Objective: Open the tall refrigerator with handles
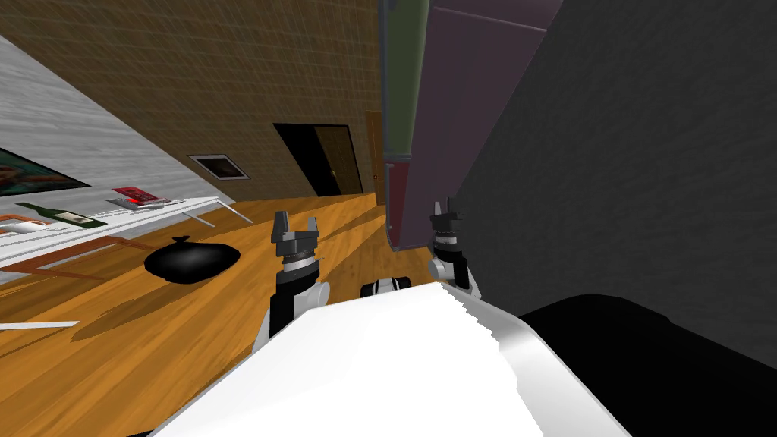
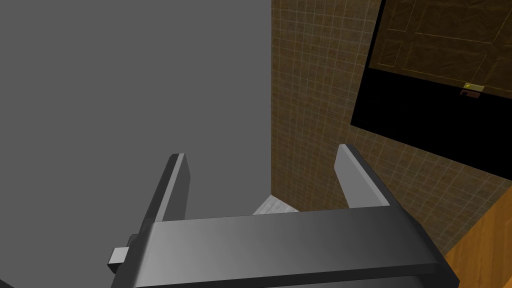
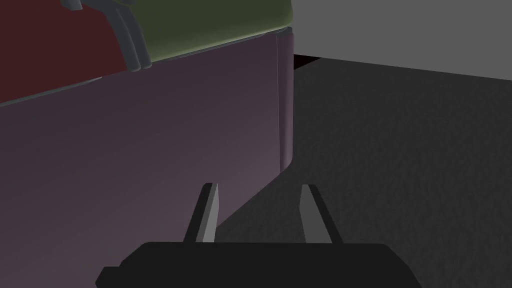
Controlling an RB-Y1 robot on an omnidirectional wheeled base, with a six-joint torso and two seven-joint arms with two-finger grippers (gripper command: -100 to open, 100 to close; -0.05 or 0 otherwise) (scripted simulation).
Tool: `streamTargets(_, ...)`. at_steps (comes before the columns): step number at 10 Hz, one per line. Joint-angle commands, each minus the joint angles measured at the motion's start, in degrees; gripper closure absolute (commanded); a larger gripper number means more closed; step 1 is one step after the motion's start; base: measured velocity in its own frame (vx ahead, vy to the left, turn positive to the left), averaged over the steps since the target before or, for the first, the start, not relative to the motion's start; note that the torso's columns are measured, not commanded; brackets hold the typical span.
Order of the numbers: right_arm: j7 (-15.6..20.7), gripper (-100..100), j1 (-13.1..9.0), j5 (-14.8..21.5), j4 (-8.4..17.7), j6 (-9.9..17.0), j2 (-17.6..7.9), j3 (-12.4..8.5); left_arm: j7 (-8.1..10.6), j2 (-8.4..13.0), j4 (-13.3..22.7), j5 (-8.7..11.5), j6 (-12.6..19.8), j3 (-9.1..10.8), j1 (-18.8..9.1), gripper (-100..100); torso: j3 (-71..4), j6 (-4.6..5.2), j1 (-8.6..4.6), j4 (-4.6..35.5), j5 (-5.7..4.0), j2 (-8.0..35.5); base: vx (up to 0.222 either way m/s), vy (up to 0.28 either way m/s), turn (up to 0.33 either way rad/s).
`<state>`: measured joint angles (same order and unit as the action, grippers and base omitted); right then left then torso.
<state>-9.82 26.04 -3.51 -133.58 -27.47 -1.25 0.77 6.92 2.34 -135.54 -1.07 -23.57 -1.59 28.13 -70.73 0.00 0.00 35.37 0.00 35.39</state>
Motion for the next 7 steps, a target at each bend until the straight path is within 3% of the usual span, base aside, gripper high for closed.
streamTargets(1, 0.6, -100, 0.6, 0.8, -0.3, -0.3, -2.4, -1.8, 0.0, 0.0, 0.0, 0.0, 0.0, 0.0, 0.0, 0, -8.5, 0.0, 0.0, 4.2, 0.0, 4.2, 0.035, 0.017, 0.062)
streamTargets(3, 1.3, -100, 1.5, 2.0, -0.7, -0.7, -4.2, -4.5, 0.0, 0.0, 0.0, 0.0, 0.0, 0.0, 0.0, 0, -13.6, 0.0, 0.06, 6.6, 0.02, 6.5, 0.069, 0.028, 0.058)
streamTargets(6, 3.1, -100, 3.4, 4.6, -1.8, -1.6, -5.8, -9.9, 0.0, 0.0, 0.0, 0.0, 0.0, -0.01, 0.0, 0, -13.8, -0.01, 0.03, 6.9, 0.01, 6.9, 0.076, 0.035, 0.084)
streamTargets(7, 3.1, -100, 3.4, 4.6, -1.8, -1.6, -5.8, -10.3, 0.0, 0.0, 0.0, 0.0, 0.0, -0.01, 0.0, 0, -13.8, 0.0, 0.03, 6.9, 0.01, 6.9, 0.07, 0.027, 0.024)
